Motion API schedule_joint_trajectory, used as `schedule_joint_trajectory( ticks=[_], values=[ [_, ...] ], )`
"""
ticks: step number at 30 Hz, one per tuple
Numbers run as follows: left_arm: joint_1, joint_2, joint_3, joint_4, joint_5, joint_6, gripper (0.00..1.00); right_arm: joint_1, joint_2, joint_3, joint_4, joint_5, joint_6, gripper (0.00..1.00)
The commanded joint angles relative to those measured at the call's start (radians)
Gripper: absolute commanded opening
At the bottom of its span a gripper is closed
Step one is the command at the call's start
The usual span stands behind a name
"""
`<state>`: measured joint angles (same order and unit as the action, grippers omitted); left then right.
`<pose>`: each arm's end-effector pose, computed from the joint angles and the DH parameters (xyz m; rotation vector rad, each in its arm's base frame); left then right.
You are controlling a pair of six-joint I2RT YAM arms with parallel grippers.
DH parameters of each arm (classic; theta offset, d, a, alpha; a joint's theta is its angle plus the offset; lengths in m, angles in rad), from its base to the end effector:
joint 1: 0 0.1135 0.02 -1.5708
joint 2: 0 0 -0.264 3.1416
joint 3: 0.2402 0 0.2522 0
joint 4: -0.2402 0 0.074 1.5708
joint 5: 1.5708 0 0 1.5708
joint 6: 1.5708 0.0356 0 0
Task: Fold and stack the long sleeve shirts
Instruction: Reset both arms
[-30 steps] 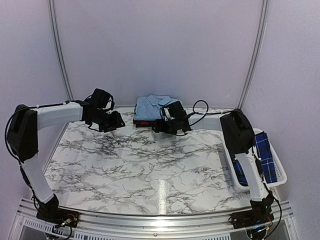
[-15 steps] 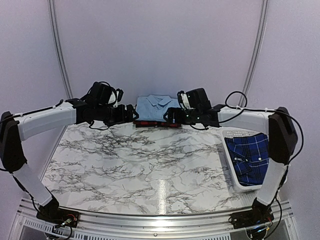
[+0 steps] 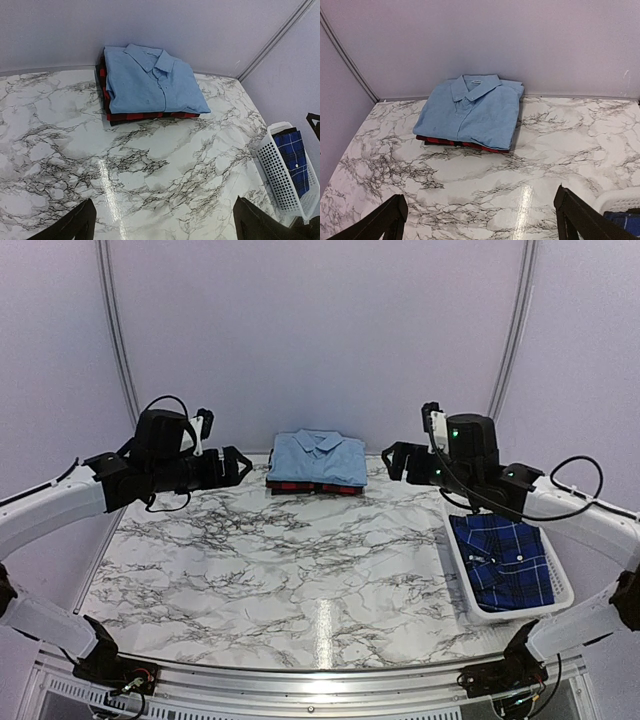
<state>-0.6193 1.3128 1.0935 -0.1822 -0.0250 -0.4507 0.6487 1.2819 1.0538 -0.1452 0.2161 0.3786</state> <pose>0.2494 -0.1767 0.3312 0.1545 2.0285 -0.6646 0.2423 0.1741 0.3299 -0.1201 1.9607 0.4717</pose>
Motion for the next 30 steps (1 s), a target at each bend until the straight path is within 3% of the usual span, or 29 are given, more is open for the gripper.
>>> schedule_joint_trajectory(
  ticks=[1, 8, 17, 30],
  values=[
    [-0.002, -0.063, -0.05, 0.03, -0.054, 0.027, 0.99, 0.007, -0.07, 0.0, -0.108, 0.136, -0.008, 0.99],
    [-0.002, -0.122, -0.128, 0.035, -0.153, 0.021, 0.99, 0.007, -0.166, -0.078, -0.096, 0.187, 0.021, 0.99],
    [-0.002, -0.129, -0.132, 0.036, -0.169, 0.032, 0.99, 0.006, -0.167, -0.049, -0.155, 0.257, 0.089, 0.99],
    [-0.002, -0.13, -0.128, 0.037, -0.158, 0.036, 0.99, 0.005, -0.205, -0.089, -0.135, 0.267, 0.048, 0.98]
  ],
)
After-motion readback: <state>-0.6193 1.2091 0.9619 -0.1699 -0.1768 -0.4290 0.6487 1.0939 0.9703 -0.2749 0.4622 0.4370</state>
